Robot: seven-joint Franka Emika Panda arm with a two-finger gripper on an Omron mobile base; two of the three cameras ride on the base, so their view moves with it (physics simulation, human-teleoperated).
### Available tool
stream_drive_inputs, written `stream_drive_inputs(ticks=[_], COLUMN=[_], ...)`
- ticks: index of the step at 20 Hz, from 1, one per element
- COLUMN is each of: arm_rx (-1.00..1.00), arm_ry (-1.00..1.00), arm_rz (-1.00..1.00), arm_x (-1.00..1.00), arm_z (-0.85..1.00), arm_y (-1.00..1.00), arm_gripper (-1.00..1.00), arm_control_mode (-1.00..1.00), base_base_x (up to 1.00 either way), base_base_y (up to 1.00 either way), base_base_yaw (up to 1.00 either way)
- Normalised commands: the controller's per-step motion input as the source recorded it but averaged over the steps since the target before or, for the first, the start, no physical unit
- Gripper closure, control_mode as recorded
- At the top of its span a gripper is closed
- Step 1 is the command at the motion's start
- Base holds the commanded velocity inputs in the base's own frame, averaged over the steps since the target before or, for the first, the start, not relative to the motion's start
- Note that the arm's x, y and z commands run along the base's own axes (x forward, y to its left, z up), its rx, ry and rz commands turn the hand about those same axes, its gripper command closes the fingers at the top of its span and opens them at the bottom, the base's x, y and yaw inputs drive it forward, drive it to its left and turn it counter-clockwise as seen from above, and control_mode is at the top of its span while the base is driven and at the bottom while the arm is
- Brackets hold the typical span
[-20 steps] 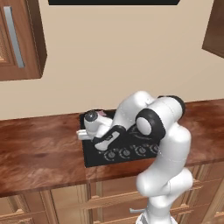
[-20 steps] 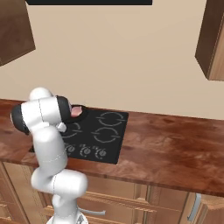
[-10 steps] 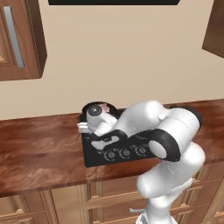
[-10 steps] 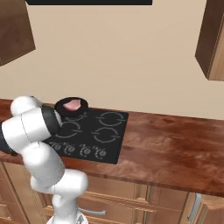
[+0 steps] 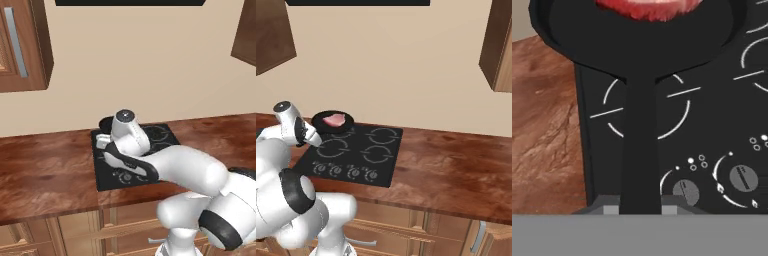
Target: Pick up the pan with the steak in it and place it on the dining table. Then place the steak on the plate.
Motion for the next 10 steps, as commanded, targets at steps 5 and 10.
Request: stream_drive_inputs(ticks=[5, 10], arm_rx=[0.00, 0.00], arm_ry=[0.00, -0.01], arm_rz=[0.00, 0.02], arm_x=[-1.00, -1.00], arm_z=[0.21, 0.01], arm_y=[-0.25, -0.28], arm_gripper=[1.00, 1.00], arm_control_mode=[-1.00, -1.00], base_base_x=[0.00, 0.00], base_base_y=[0.00, 0.00], base_base_yaw=[0.00, 0.00])
